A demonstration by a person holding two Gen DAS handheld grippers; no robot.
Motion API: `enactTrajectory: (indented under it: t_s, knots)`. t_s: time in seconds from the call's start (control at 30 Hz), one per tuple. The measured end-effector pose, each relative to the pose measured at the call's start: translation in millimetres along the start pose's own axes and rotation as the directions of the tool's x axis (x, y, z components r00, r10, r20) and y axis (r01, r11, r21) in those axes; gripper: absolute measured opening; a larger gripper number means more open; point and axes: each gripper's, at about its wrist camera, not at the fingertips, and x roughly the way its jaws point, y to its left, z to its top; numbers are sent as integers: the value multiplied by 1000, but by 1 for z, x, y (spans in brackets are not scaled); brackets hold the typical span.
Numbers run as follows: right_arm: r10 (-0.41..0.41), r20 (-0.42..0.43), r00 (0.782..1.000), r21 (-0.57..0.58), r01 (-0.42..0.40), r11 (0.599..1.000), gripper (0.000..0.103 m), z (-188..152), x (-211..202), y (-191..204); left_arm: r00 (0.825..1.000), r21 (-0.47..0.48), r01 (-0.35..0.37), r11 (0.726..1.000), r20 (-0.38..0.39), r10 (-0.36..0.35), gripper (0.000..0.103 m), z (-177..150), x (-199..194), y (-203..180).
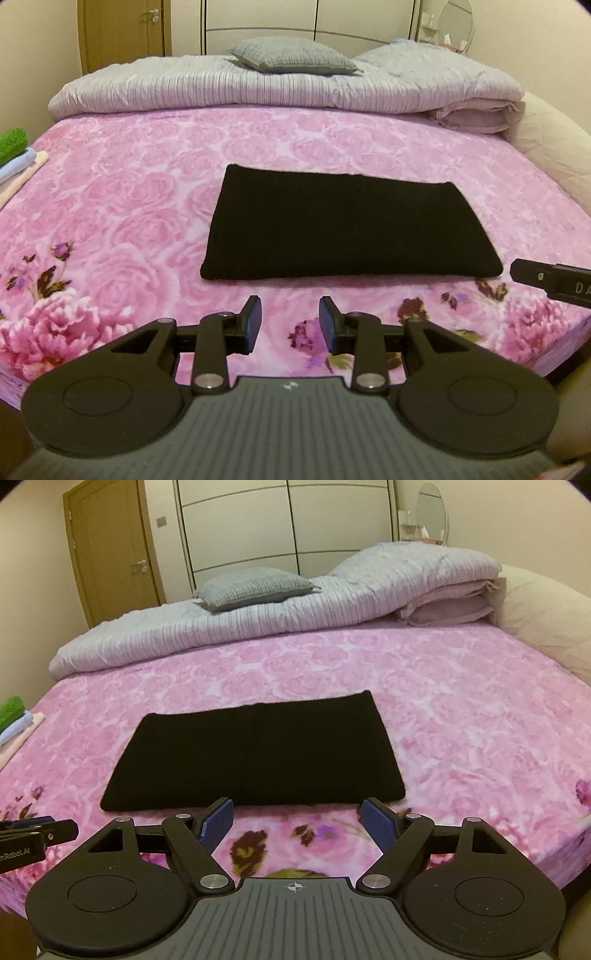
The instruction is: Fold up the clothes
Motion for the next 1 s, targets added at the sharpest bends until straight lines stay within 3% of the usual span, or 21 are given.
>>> enactTrajectory:
  t_s: [0.53, 0.67, 0.77, 0.87, 1.0]
  knots:
    - [-38, -122, 992, 56, 45, 997, 80, 0, 68, -32, 993, 17, -20, 1000, -112, 22, 30, 11, 66, -2]
    - [11, -108, 994, 173, 8, 985, 80, 1, 78, -48, 993, 13, -12, 1000, -119, 13, 30, 15, 78, -2]
    - [141, -87, 986, 399, -95, 912, 80, -3, 87, -75, 994, 9, 0, 1000, -111, 1, 30, 19, 85, 0]
    - [248, -51, 967, 608, -167, 776, 80, -15, 99, -103, 995, 16, 32, 999, -91, -31, 30, 24, 91, -1]
    - [317, 3, 948, 744, -214, 633, 80, -22, 112, -123, 994, 32, 82, 996, -71, -79, 30, 29, 100, -7]
